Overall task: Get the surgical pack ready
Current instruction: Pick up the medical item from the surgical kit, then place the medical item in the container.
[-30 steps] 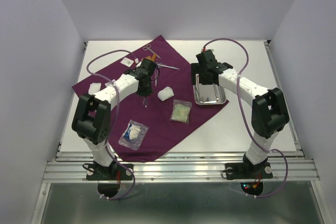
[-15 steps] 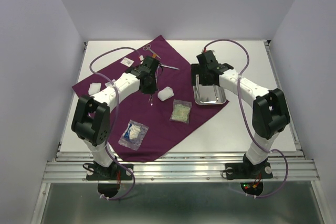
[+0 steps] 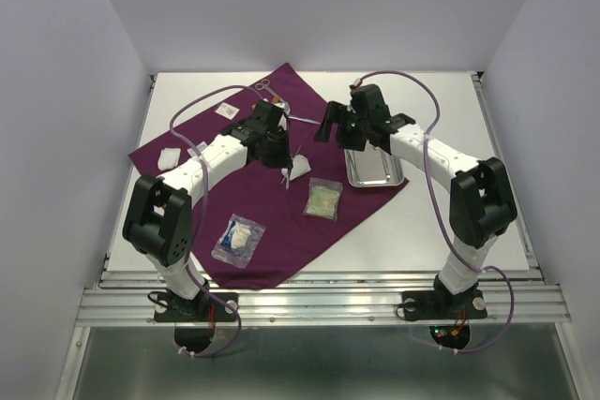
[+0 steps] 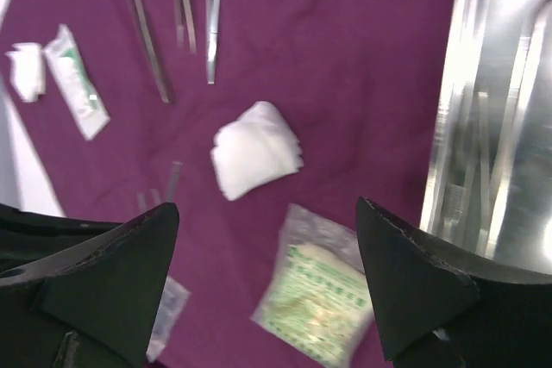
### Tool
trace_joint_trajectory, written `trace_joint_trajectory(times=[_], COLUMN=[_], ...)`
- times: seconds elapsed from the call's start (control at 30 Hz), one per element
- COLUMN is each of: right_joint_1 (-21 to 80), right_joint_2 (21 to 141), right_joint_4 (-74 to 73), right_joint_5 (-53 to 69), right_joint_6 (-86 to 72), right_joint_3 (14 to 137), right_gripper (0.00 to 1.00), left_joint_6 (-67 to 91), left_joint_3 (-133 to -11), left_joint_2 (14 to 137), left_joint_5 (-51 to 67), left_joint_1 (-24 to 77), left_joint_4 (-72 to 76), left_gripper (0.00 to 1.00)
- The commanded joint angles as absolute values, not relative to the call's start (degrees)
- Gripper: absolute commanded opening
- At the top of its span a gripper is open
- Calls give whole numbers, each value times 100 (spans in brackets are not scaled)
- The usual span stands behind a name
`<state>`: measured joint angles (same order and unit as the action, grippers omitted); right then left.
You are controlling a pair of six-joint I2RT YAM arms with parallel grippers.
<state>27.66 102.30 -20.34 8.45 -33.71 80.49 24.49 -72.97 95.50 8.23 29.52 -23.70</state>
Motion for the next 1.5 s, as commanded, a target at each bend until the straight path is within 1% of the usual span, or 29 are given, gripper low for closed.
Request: trace_joint_trajectory(times=[0.0, 0.2, 0.4, 0.43, 0.5, 0.6, 0.67, 0.93, 0.97, 1.03, 1.1, 1.13, 1.2, 1.23, 1.3, 1.47], right_joint_1=[2874, 3006, 3182, 3182, 3243, 3243, 3296, 3296, 3296, 3296, 3296, 3296, 3296, 3296, 3296, 3296], right_joint_2=[10423, 10748, 10916, 10942, 10977, 11056, 11109, 11206, 11206, 11215, 11241, 11250, 11285, 11311, 11364, 11619], right_joint_4=[-1161, -616, -343, -264, -203, -193, -167, -70, -70, -88, -105, -132, -176, -211, -290, -448], right_joint_5=[1695, 2179, 2250, 2250, 2250, 2259, 2276, 2215, 2180, 2119, 2074, 2031, 1978, 1925, 1837, 1661], right_joint_6=[-4121, -4736, -5070, -5106, -5194, -5256, -5282, -5388, -5388, -5379, -5370, -5353, -5309, -5291, -5230, -5133], right_joint_3=[8165, 8121, 8121, 8086, 8077, 8103, 8104, 8033, 8042, 8059, 8068, 8086, 8138, 8208, 8288, 8604], right_gripper=[88, 83, 74, 70, 66, 56, 53, 28, 27, 20, 16, 12, 7, 2, 1, 1], left_joint_6=[2329, 2364, 2391, 2408, 2408, 2417, 2417, 2391, 2391, 2382, 2373, 2373, 2364, 2347, 2329, 2294], left_joint_3=[-7251, -7277, -7269, -7260, -7242, -7233, -7242, -7225, -7216, -7225, -7225, -7225, -7225, -7207, -7172, -7058], left_joint_2=[9255, 9255, 9237, 9237, 9237, 9246, 9255, 9237, 9237, 9229, 9220, 9211, 9202, 9193, 9176, 9088], left_joint_5=[1090, 1125, 1107, 1099, 1090, 1107, 1116, 1099, 1099, 1107, 1099, 1099, 1099, 1099, 1107, 1099], left_joint_1=[2971, 2971, 2971, 2971, 2971, 2962, 2962, 2944, 2944, 2936, 2936, 2927, 2918, 2918, 2909, 2892], left_joint_4=[-2180, -2171, -2162, -2162, -2162, -2153, -2153, -2171, -2171, -2171, -2180, -2180, -2188, -2197, -2206, -2197], left_gripper=[0, 0, 0, 0, 0, 0, 0, 0, 0, 0, 0, 0, 0, 0, 0, 0])
